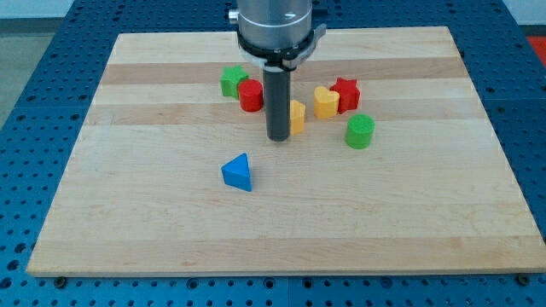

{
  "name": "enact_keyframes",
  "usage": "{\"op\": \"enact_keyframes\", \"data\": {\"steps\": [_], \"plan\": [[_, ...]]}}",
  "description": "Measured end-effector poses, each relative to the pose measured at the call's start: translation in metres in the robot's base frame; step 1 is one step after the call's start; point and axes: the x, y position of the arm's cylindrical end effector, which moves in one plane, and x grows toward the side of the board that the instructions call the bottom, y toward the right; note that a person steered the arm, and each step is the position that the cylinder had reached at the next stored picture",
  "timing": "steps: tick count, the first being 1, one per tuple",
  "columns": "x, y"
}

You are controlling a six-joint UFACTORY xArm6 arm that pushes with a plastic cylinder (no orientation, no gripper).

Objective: Separate the blue cube from the red circle

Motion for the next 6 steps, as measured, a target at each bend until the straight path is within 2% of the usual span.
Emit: {"op": "enact_keyframes", "data": {"steps": [2,4,5,6], "plan": [[-0.033,0.021],[-0.018,0.004],[-0.026,-0.011],[-0.058,-0.009]]}}
